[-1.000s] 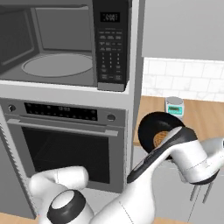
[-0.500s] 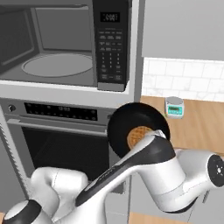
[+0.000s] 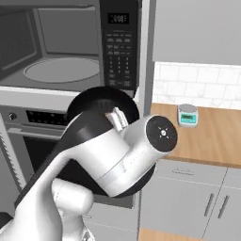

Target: Open the microwave, place the bowl with waffle inside the microwave, then close the microwave door and turn it on.

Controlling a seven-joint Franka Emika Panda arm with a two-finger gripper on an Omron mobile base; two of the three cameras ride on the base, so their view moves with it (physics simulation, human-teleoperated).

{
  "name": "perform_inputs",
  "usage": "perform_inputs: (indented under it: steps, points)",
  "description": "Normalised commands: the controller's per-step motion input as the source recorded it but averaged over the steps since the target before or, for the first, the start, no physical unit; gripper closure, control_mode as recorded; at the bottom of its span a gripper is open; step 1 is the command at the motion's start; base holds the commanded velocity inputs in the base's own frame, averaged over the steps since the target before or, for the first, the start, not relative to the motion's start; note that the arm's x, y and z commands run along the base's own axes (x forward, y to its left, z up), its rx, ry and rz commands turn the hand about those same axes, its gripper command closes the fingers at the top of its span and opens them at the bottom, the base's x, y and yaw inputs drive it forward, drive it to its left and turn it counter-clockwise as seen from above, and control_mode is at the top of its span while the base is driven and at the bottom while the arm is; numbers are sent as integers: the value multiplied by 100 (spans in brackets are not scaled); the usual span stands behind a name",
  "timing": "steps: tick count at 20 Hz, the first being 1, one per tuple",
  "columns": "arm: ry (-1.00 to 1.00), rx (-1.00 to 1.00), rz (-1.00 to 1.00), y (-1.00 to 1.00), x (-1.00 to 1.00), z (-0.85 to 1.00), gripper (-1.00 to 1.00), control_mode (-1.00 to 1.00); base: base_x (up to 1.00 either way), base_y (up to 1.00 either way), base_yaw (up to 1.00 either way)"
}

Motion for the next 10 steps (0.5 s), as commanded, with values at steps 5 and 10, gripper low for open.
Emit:
perform_inputs:
  steps: [5,10]
  points:
    - [-1,-4,0,100,8,36,100,-100,0,0,0]
    - [0,0,0,100,42,49,100,-100,0,0,0]
